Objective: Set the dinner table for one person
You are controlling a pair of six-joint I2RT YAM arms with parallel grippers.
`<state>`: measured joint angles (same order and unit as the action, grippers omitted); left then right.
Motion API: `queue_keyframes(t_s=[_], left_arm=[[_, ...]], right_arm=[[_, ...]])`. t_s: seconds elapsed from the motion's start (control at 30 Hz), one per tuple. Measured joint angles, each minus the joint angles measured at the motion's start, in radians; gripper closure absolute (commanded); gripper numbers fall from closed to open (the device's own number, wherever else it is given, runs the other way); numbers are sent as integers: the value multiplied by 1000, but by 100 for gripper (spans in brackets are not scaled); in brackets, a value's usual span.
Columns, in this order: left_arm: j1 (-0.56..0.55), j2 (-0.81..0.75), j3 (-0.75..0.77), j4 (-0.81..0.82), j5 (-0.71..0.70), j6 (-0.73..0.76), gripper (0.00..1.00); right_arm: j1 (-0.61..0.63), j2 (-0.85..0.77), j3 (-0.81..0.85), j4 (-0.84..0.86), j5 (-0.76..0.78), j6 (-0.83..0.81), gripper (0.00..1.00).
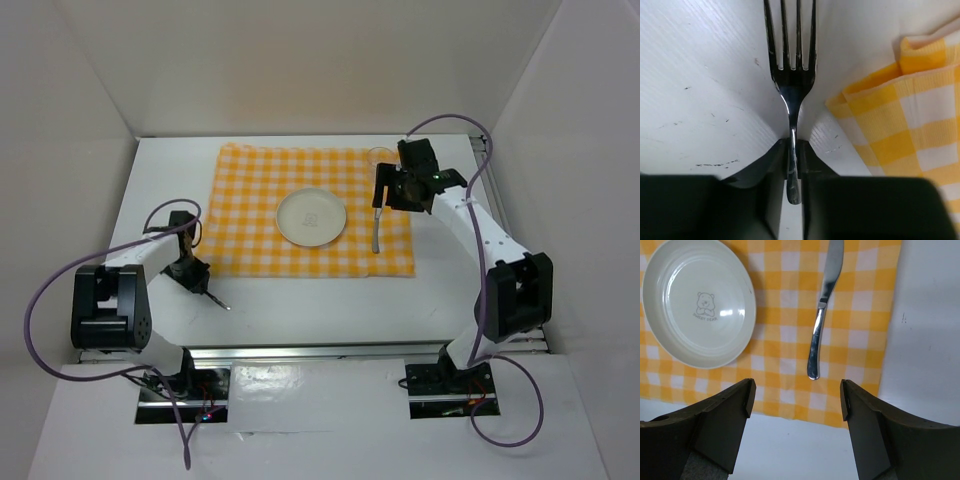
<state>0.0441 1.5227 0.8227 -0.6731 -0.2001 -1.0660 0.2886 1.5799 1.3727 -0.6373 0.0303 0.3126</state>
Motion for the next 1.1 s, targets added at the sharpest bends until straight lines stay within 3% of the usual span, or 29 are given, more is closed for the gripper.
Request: queue_keyframes(t_s=[0.03, 0.1, 0.3, 0.43, 0.53, 0.8, 1.1], left_arm=[[10, 0, 0, -1, 4, 2, 81], [27, -8, -1, 0, 13, 14, 100], [44, -164, 18, -95, -83, 43, 100], [3, -323, 171, -111, -135, 175, 100], [-33, -318, 321, -85, -121, 315, 100], [-180, 135, 656, -94, -81, 569, 100], [-336, 546, 968, -200, -109, 649, 100]], right_arm=[[0, -6, -4, -3, 1, 0, 20], [0, -13, -7, -9, 5, 0, 20], [0, -30, -8, -14, 13, 0, 20], [0, -41, -8, -14, 10, 0, 21], [0, -48, -8, -14, -2, 1, 21], [0, -81, -8, -38, -15, 4, 21], [-27, -115, -8, -92, 12, -23, 21]])
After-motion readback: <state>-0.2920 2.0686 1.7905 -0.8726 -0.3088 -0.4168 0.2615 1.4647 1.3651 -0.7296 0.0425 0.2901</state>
